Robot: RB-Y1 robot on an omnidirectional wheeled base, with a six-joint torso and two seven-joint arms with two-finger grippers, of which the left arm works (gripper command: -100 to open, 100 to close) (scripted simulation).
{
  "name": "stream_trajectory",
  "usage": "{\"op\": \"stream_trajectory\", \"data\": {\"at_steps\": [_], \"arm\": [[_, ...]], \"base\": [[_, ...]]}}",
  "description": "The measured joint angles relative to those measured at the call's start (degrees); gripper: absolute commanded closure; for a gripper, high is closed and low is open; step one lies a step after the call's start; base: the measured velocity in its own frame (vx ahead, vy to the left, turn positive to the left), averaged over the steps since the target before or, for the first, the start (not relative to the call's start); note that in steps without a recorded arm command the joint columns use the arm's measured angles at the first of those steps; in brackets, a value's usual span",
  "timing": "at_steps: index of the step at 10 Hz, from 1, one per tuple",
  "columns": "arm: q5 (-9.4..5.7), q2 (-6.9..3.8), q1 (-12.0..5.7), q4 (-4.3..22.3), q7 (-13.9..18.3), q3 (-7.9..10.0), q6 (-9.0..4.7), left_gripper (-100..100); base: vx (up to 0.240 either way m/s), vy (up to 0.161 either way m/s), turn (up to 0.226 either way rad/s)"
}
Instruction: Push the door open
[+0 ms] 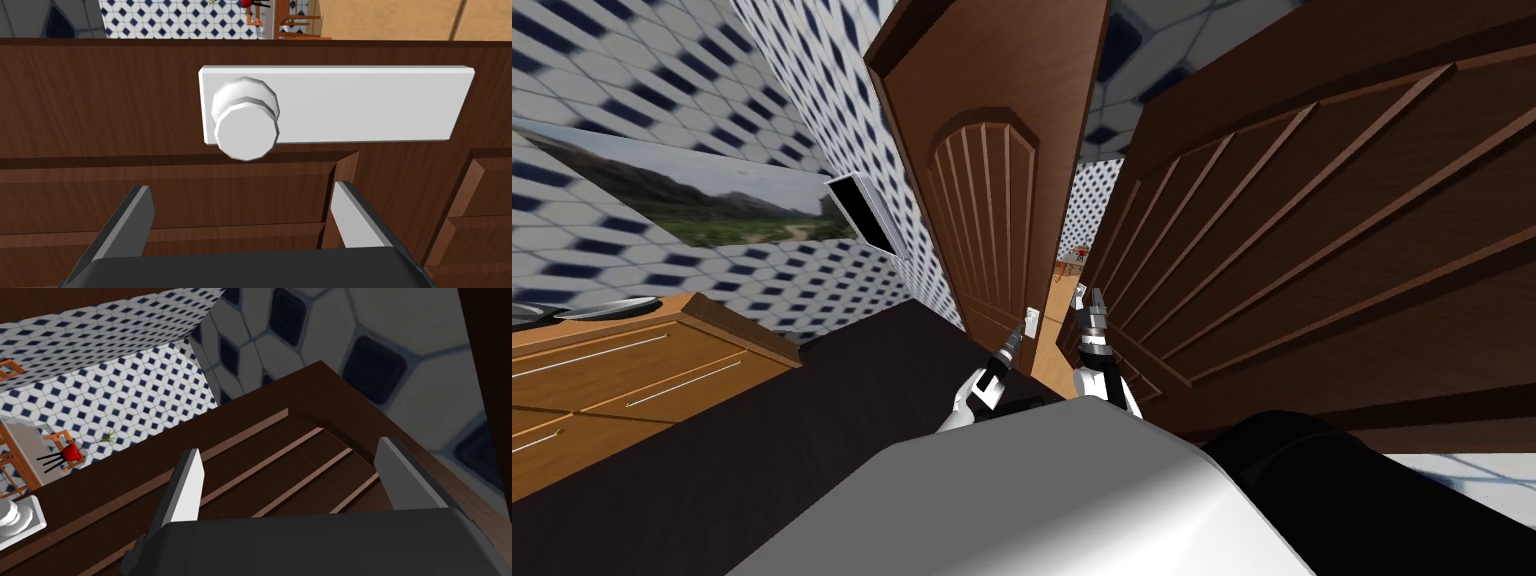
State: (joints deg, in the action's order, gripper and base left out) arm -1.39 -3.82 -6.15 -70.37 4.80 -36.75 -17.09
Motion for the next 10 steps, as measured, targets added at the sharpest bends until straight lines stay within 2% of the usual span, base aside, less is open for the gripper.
{"op": "stream_trajectory", "data": {"at_steps": [2,5,6,10], "arm": [[0.00,0.32,-0.22,0.53,-0.08,0.38,-0.11,-100],[0.01,1.52,-0.69,1.58,-0.22,1.02,-0.33,-100],[0.01,1.58,-0.73,1.63,-0.22,1.04,-0.37,100],[0.02,1.60,-0.85,1.56,-0.24,1.05,-0.27,100]], "base": [[0.162,-0.108,-0.032],[0.121,-0.093,-0.019],[-0.005,0.008,0.006],[-0.010,0.009,-0.007]]}}
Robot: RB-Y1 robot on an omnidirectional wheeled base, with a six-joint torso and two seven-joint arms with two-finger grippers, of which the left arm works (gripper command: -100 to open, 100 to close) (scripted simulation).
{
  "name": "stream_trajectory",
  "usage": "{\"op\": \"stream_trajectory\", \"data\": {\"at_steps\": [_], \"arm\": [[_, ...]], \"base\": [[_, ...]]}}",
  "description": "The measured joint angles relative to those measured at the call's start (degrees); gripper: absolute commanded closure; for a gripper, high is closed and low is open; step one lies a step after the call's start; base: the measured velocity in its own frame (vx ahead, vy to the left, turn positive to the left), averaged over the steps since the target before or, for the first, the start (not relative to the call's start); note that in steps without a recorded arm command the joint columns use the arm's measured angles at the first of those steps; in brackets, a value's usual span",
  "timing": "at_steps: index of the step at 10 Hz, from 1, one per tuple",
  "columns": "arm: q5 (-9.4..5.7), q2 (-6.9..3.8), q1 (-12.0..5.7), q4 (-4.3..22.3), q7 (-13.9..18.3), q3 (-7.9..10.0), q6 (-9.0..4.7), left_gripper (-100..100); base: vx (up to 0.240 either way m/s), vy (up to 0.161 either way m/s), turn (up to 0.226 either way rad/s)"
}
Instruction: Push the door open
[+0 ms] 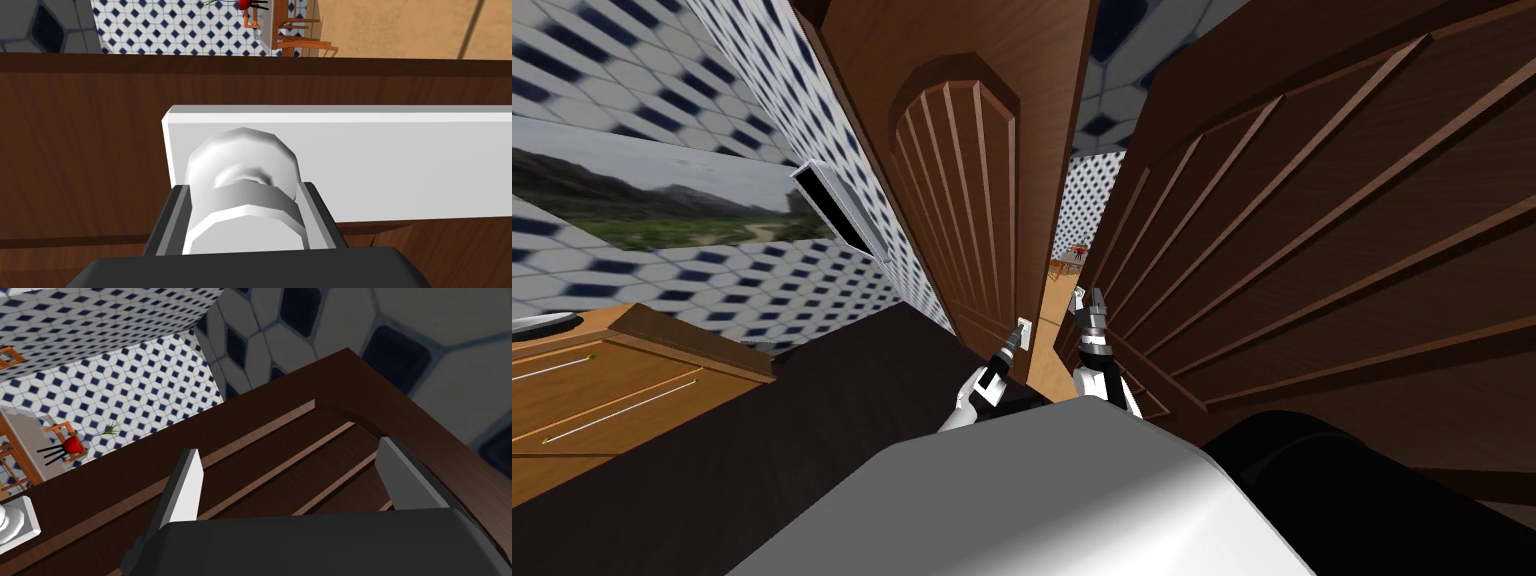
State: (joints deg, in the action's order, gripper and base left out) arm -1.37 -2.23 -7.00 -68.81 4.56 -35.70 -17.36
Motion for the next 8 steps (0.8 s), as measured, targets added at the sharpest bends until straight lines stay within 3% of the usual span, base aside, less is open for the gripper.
{"op": "stream_trajectory", "data": {"at_steps": [2,5,6,8], "arm": [[0.00,0.00,0.02,0.00,0.01,-0.01,-0.01,100],[-0.39,-0.27,-0.70,1.27,-1.07,2.58,0.01,100],[-0.50,-0.41,-0.89,1.94,-1.40,3.35,-0.59,100],[-0.67,-0.67,-0.72,1.53,-2.49,5.29,-0.20,100]], "base": [[0.001,-0.005,-0.089],[0.004,-0.010,-0.131],[0.007,-0.019,-0.121],[0.009,-0.018,-0.113]]}}
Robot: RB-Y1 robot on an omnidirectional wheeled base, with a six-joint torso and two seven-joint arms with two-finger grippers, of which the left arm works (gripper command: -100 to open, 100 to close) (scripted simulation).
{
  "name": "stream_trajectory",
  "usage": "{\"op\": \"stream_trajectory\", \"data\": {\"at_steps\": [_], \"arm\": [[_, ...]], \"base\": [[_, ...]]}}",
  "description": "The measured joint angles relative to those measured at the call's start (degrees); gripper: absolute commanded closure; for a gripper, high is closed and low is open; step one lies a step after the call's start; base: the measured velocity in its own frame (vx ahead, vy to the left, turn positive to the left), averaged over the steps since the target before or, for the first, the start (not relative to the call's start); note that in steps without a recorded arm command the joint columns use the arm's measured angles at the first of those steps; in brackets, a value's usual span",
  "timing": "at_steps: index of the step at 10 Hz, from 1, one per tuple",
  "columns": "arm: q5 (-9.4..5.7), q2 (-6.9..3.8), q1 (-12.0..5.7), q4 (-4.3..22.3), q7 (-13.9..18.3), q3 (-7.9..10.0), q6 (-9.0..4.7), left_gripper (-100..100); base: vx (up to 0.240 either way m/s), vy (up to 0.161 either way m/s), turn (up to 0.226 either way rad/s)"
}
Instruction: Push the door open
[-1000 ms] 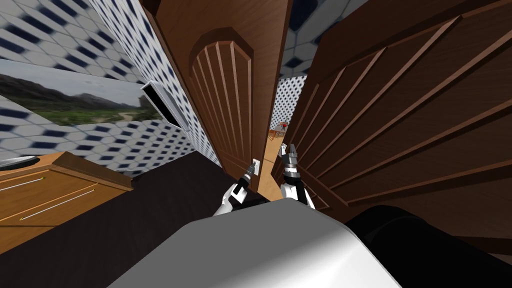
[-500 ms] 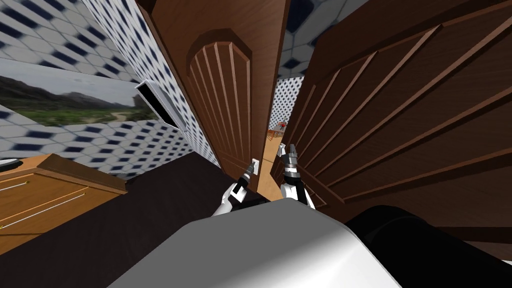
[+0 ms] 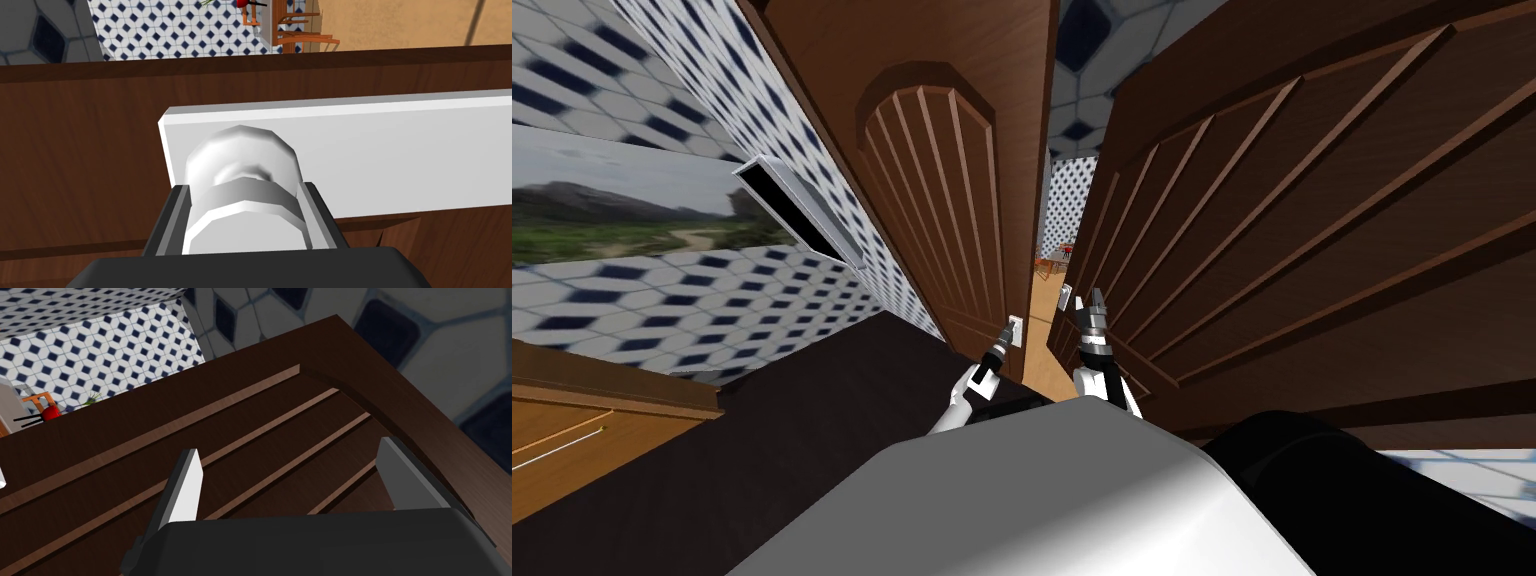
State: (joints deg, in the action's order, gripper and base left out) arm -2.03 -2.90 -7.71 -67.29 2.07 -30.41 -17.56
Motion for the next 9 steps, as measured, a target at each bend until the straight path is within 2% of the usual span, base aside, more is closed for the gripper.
{"op": "stream_trajectory", "data": {"at_steps": [1,2,3,4,5,6,7,9], "arm": [[-0.14,-0.23,-0.28,0.00,-0.17,0.49,0.12,100],[-0.30,-0.44,-0.72,0.62,-0.32,1.31,-0.33,100],[-0.30,-0.30,-0.76,0.95,-0.64,1.84,-0.79,100],[-0.30,-0.13,-0.66,0.65,-1.28,2.84,-0.51,100],[-0.25,0.46,-1.12,1.62,-1.93,3.64,-0.84,100],[-0.63,-0.35,-1.97,2.06,-1.96,4.91,-1.13,100],[-0.86,-0.48,-2.71,2.77,-2.43,6.69,-1.79,-100],[-1.08,-0.76,-2.24,2.17,-2.23,6.37,-1.37,-100]], "base": [[0.013,-0.021,-0.105],[0.016,-0.006,-0.037],[0.010,0.006,-0.099],[0.014,0.015,-0.039],[0.023,0.011,-0.102],[0.042,0.016,-0.161],[-0.095,0.039,-0.009],[-0.174,0.044,0.031]]}}
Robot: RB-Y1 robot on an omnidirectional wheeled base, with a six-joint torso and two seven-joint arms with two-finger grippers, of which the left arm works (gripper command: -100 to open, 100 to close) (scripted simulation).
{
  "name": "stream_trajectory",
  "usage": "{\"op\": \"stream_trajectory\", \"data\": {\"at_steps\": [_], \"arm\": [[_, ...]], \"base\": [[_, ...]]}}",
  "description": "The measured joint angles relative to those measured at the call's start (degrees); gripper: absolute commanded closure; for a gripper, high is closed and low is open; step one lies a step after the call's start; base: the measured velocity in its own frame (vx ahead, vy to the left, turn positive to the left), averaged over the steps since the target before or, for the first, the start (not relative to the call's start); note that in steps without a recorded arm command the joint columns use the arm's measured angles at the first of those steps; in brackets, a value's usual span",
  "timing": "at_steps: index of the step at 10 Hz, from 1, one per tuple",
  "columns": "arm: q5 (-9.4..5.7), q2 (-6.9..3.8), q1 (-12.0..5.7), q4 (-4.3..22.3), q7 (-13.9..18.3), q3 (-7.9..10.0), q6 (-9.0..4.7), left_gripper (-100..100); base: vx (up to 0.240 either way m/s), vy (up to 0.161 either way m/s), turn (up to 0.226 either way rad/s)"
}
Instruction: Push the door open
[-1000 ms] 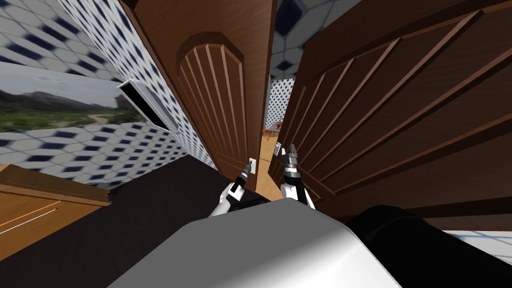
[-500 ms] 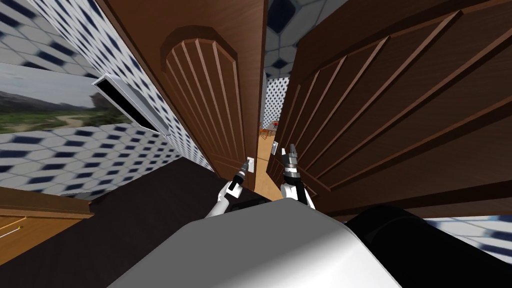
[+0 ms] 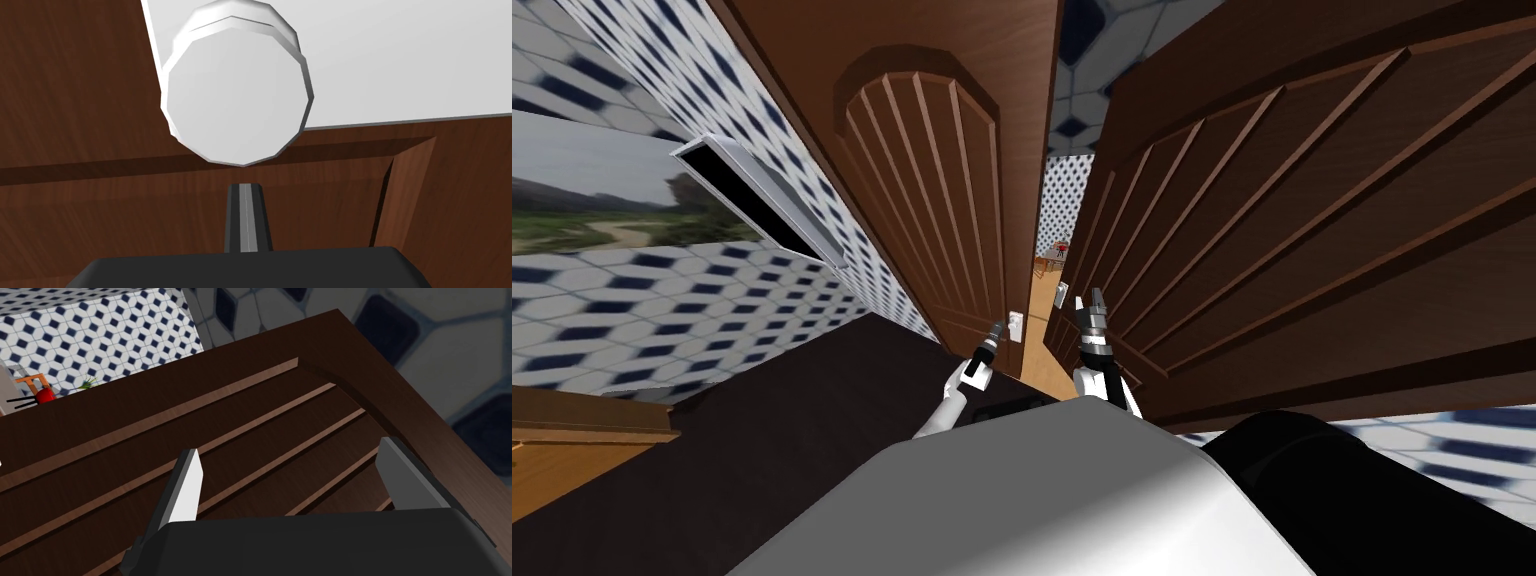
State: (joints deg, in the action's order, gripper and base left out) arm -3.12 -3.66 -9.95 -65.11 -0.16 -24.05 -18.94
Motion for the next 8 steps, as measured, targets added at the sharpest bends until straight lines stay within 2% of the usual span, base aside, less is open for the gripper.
{"op": "stream_trajectory", "data": {"at_steps": [3,6,7,8], "arm": [[-0.38,0.10,0.43,-0.23,0.62,-0.60,0.51,-100],[-0.76,0.96,1.04,-0.68,1.11,-1.22,1.13,-100],[-0.91,1.44,0.98,-0.25,1.32,-1.38,1.00,-100],[-0.93,1.48,0.99,-0.19,1.37,-1.40,0.96,-100]], "base": [[-0.204,0.041,0.010],[-0.203,0.044,0.015],[-0.090,0.014,-0.002],[0.071,-0.033,-0.033]]}}
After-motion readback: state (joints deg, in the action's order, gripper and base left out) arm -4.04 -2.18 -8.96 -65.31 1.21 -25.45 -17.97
